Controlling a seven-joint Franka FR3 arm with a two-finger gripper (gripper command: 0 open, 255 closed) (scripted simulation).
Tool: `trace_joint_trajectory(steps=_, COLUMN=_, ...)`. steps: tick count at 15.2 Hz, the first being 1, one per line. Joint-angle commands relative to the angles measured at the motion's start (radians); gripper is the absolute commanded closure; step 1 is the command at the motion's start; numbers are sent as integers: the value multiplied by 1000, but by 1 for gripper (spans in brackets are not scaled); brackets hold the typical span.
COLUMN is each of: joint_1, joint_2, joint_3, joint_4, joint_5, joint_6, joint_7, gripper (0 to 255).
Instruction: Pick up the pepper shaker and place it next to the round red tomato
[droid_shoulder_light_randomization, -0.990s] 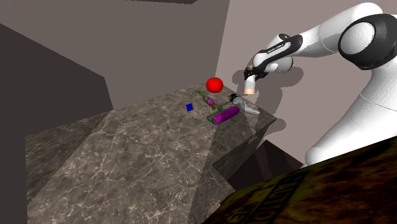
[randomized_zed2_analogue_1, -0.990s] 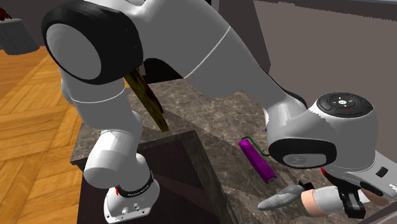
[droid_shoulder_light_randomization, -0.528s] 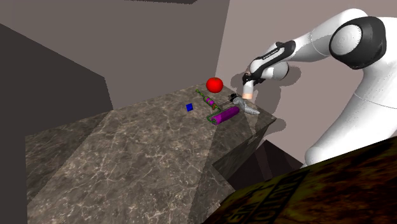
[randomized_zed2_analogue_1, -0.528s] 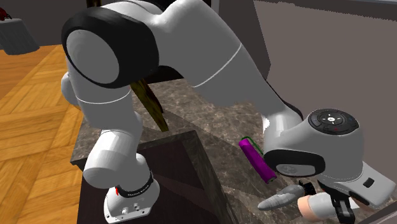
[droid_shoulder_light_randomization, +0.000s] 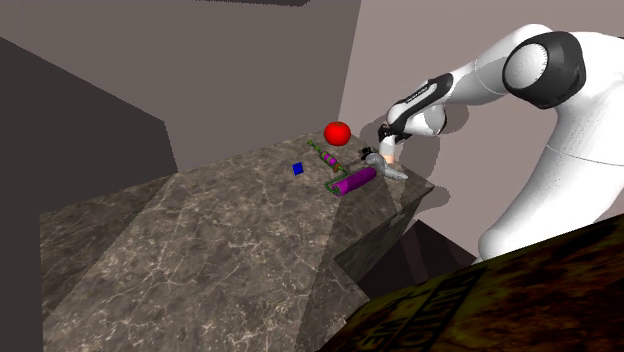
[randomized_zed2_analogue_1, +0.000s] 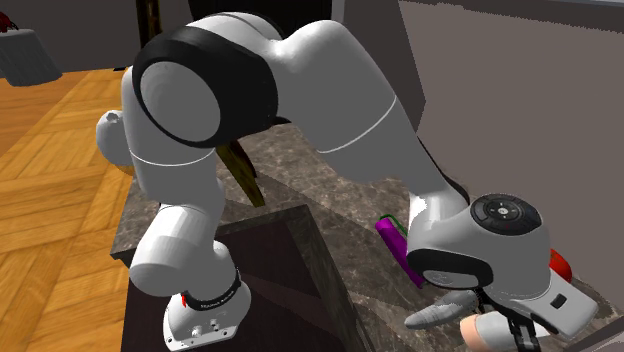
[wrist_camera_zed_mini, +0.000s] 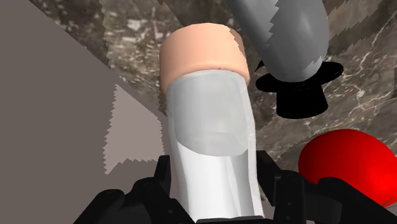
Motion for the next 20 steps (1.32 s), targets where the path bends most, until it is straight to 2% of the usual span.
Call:
trace_joint_trajectory(steps=1, joint_1=-3, joint_2=9, joint_3=5, joint_4=-1, joint_5=7, joint_6=10, joint_7=-4, gripper=255)
trace_joint_trajectory(steps=8, joint_1=-3, joint_2=9, joint_3=5, joint_4=-1, joint_5=6, joint_6=10, joint_7=-4, gripper=255)
trace_joint_trajectory(steps=9, joint_1=-2, joint_2=9, joint_3=5, joint_4=0, joint_5=6, joint_6=10, joint_7=-3, gripper=0)
trace_joint_trajectory(steps=14, joint_1=-3, joint_2=9, joint_3=5, joint_4=-1, joint_5=6, joint_6=10, joint_7=-4, gripper=0)
trace_joint_trajectory(steps=18, joint_1=48, joint_2=-139, joint_3=-59, joint_4=-69, joint_5=-100, joint_6=-66, joint_7=78, gripper=0)
trace_joint_trajectory(steps=20, joint_1=45, joint_2=-139, joint_3=-56, joint_4=-70, joint_5=-100, joint_6=-66, joint_7=79, gripper=0)
